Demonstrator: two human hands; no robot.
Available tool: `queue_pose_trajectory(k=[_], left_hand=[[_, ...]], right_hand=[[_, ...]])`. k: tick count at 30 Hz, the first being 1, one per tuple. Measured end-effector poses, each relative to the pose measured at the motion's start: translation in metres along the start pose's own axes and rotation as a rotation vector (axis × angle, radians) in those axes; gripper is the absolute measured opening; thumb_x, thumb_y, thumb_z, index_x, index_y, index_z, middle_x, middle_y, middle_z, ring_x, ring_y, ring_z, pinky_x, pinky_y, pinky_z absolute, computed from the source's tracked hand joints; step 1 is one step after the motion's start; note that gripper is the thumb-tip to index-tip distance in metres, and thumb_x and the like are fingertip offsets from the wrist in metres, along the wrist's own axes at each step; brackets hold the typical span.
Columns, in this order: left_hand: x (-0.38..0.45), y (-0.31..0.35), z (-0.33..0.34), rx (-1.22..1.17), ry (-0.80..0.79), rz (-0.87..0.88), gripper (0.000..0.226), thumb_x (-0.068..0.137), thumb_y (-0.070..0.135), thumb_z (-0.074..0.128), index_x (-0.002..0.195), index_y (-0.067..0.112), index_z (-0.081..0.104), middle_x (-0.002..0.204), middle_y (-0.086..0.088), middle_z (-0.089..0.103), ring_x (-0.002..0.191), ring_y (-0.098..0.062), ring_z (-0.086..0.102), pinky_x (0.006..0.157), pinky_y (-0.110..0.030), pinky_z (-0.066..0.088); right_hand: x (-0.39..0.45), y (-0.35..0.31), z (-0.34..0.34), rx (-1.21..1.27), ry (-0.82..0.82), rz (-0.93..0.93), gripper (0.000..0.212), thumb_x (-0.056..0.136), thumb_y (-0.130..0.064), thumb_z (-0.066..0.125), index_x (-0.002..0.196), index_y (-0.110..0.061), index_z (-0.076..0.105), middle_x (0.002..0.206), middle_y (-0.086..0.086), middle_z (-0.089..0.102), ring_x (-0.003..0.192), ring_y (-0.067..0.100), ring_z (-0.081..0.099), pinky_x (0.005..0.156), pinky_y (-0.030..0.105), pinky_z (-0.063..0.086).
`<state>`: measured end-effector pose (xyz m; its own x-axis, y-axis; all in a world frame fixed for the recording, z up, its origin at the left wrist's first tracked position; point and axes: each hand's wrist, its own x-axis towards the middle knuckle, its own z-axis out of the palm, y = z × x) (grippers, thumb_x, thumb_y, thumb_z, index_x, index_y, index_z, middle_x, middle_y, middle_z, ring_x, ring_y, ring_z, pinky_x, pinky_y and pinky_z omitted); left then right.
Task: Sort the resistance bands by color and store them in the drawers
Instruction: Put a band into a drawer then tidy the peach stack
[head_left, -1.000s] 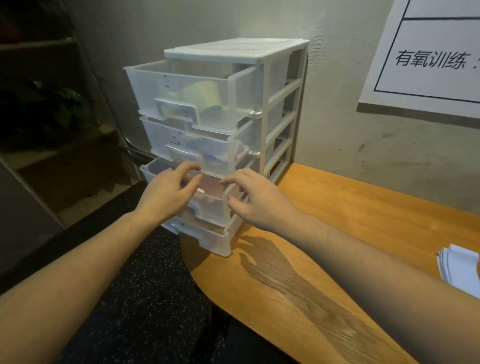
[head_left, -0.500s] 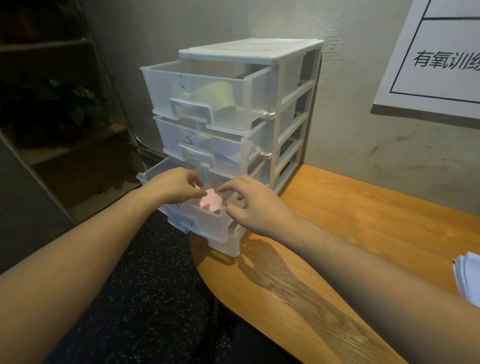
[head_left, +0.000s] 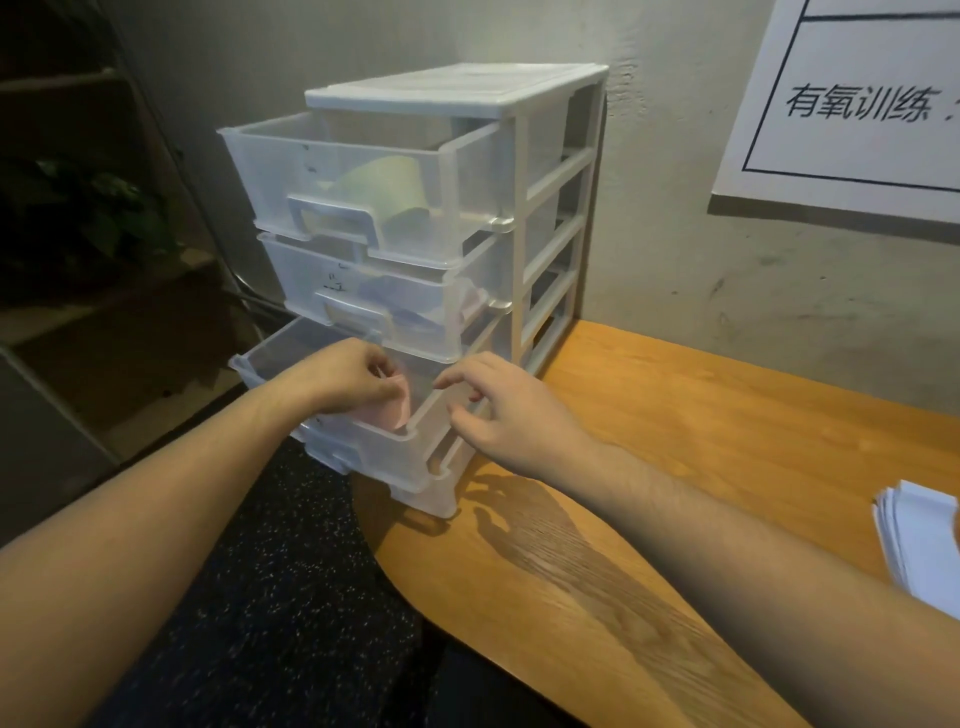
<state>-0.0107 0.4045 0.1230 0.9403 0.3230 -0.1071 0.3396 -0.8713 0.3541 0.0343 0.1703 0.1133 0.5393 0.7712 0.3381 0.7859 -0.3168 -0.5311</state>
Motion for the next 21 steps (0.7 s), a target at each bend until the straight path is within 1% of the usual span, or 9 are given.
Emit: queue_pose_trajectory(k=[2,5,7,11,14,17,18,19,21], left_hand=[[-0.009,0.001,-0.006,-0.025,0.003,0.043,0.006,0.093,0.041,0.066,0.091,0.038,0.061,0.095,0.009,0.066,0.085,-0.007,0.061,0.069,-0.028,0.047],[-0.025,0.001,-0.015,-0.087,0.082,0.095,0.005,0.094,0.039,0.065,0.092,0.036,0.063,0.090,0.010,0.067,0.085,-0.009,0.065,0.069,-0.028,0.050],[-0.037,0.002,-0.022,-0.178,0.142,0.137,0.006,0.094,0.039,0.066,0.096,0.034,0.066,0.090,0.010,0.069,0.086,-0.010,0.067,0.073,-0.030,0.055],[-0.062,0.020,-0.034,-0.324,0.230,0.236,0.012,0.094,0.034,0.066,0.102,0.026,0.069,0.091,0.007,0.069,0.085,-0.008,0.066,0.073,-0.024,0.051],[-0.075,0.039,-0.040,-0.395,0.322,0.302,0.009,0.093,0.029,0.068,0.099,0.024,0.069,0.090,0.007,0.069,0.083,-0.004,0.065,0.074,-0.021,0.051],[-0.082,0.056,-0.043,-0.425,0.393,0.350,0.006,0.093,0.026,0.068,0.094,0.021,0.067,0.089,0.007,0.067,0.072,0.006,0.058,0.068,-0.015,0.044],[-0.084,0.062,-0.043,-0.449,0.399,0.365,0.005,0.093,0.025,0.068,0.092,0.020,0.066,0.094,0.009,0.067,0.073,0.008,0.058,0.070,-0.017,0.046],[-0.086,0.069,-0.044,-0.475,0.400,0.385,0.005,0.093,0.023,0.068,0.090,0.021,0.065,0.101,0.012,0.067,0.080,0.008,0.060,0.075,-0.020,0.048],[-0.089,0.083,-0.044,-0.507,0.384,0.448,0.010,0.093,0.020,0.067,0.084,0.021,0.061,0.112,0.023,0.064,0.097,0.007,0.061,0.085,-0.023,0.051]], right_hand=[[-0.002,-0.002,-0.001,-0.002,-0.009,0.005,0.028,0.096,-0.027,0.057,0.124,-0.028,0.063,0.123,-0.011,0.059,0.098,-0.005,0.045,0.082,0.013,0.035],[-0.005,-0.005,-0.001,0.001,-0.010,0.004,0.030,0.096,-0.028,0.057,0.126,-0.028,0.062,0.124,-0.012,0.059,0.099,-0.005,0.046,0.079,0.007,0.034],[-0.007,-0.007,-0.002,0.023,-0.001,0.009,0.031,0.096,-0.027,0.057,0.127,-0.029,0.062,0.123,-0.013,0.059,0.100,-0.004,0.048,0.082,0.010,0.038],[-0.010,-0.010,-0.004,0.098,0.041,0.023,0.030,0.096,-0.028,0.057,0.126,-0.031,0.062,0.116,-0.015,0.059,0.099,0.000,0.055,0.086,0.021,0.048],[-0.011,-0.014,-0.010,0.170,0.075,0.052,0.027,0.098,-0.031,0.056,0.123,-0.028,0.064,0.114,-0.014,0.061,0.098,0.000,0.056,0.088,0.023,0.049],[-0.014,-0.021,-0.021,0.284,0.118,0.122,0.024,0.100,-0.036,0.057,0.117,-0.024,0.067,0.109,-0.011,0.064,0.098,0.002,0.058,0.087,0.025,0.050],[-0.016,-0.023,-0.026,0.336,0.129,0.151,0.023,0.101,-0.038,0.056,0.114,-0.023,0.068,0.104,-0.011,0.065,0.096,0.003,0.059,0.085,0.025,0.049],[-0.019,-0.025,-0.031,0.390,0.140,0.178,0.024,0.102,-0.040,0.054,0.111,-0.023,0.068,0.101,-0.009,0.066,0.093,0.005,0.059,0.082,0.026,0.048],[-0.024,-0.027,-0.041,0.510,0.162,0.224,0.030,0.103,-0.043,0.048,0.107,-0.022,0.068,0.100,-0.004,0.067,0.092,0.009,0.061,0.079,0.028,0.049]])
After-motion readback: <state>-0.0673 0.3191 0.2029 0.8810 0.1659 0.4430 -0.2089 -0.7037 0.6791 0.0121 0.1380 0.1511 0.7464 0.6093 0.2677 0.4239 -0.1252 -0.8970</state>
